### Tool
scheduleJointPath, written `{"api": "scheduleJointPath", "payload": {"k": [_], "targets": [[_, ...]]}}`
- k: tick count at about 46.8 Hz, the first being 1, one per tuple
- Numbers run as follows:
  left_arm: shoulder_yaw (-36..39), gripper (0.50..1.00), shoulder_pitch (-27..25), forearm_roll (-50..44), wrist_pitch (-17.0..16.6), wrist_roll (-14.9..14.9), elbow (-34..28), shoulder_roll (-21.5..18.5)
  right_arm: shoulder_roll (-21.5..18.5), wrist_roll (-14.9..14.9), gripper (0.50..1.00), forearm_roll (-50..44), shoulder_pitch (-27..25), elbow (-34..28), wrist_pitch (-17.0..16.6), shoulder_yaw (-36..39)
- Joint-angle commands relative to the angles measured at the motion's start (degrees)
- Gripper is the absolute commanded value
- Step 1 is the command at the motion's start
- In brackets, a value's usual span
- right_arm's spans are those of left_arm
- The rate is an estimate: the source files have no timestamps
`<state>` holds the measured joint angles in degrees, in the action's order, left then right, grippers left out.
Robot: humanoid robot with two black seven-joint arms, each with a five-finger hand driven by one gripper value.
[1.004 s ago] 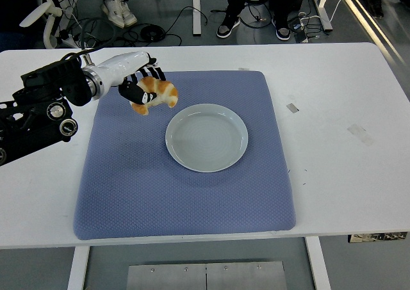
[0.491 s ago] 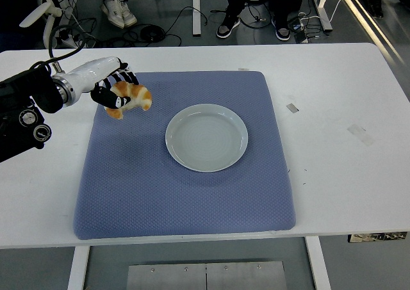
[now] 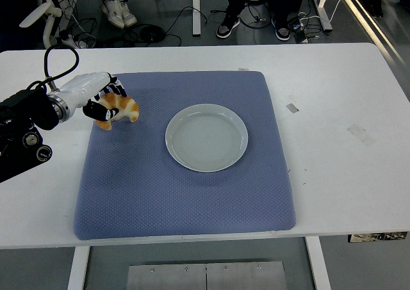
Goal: Place the bread on the table
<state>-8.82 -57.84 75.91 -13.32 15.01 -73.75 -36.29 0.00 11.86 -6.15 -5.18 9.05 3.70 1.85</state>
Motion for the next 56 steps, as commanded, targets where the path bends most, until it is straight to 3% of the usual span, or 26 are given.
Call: {"api": "scheduleJointPath", "payload": {"k": [1, 7, 11, 16, 32, 39, 44, 51, 56], "targets": [[0.0, 0.536, 0.1, -0.3, -0.1, -0.3, 0.0, 0.3, 0.0, 0.0, 1.000, 0.0, 0.0, 0.0, 0.0, 0.0], [0.0, 0.563, 0.4, -0.4, -0.1, -0.3, 0.0, 1.3, 0.0, 0.0, 1.000, 0.0, 0.0, 0.0, 0.0, 0.0], [0.0, 0.663, 0.4, -0.6, -0.1, -0.3, 0.2, 1.8, 0.0, 0.0, 1.000, 0.0, 0.0, 0.1, 0.0, 0.0], [0.0, 0.716, 0.4, -0.6, -0.1, -0.3, 0.3, 1.8, 0.0, 0.0, 1.000, 0.0, 0.0, 0.0, 0.0, 0.0], [0.0, 0.963, 0.4, -0.6, 0.0, -0.3, 0.4, 1.8, 0.0, 0.0, 1.000, 0.0, 0.0, 0.0, 0.0, 0.0], [-1.1, 0.969, 0.0, -1.0, 0.0, -0.3, 0.4, 1.5, 0.0, 0.0, 1.000, 0.0, 0.0, 0.0, 0.0, 0.0], [-5.7, 0.966, 0.0, -7.2, 0.0, -0.6, 0.4, 1.4, 0.0, 0.0, 1.000, 0.0, 0.0, 0.0, 0.0, 0.0], [-8.7, 0.948, 0.4, -15.1, -0.2, -5.7, 0.5, 1.2, 0.0, 0.0, 1.000, 0.0, 0.0, 0.0, 0.0, 0.0], [-9.4, 0.945, 0.5, -20.5, -2.1, -7.9, 1.9, 1.1, 0.0, 0.0, 1.000, 0.0, 0.0, 0.0, 0.0, 0.0]]}}
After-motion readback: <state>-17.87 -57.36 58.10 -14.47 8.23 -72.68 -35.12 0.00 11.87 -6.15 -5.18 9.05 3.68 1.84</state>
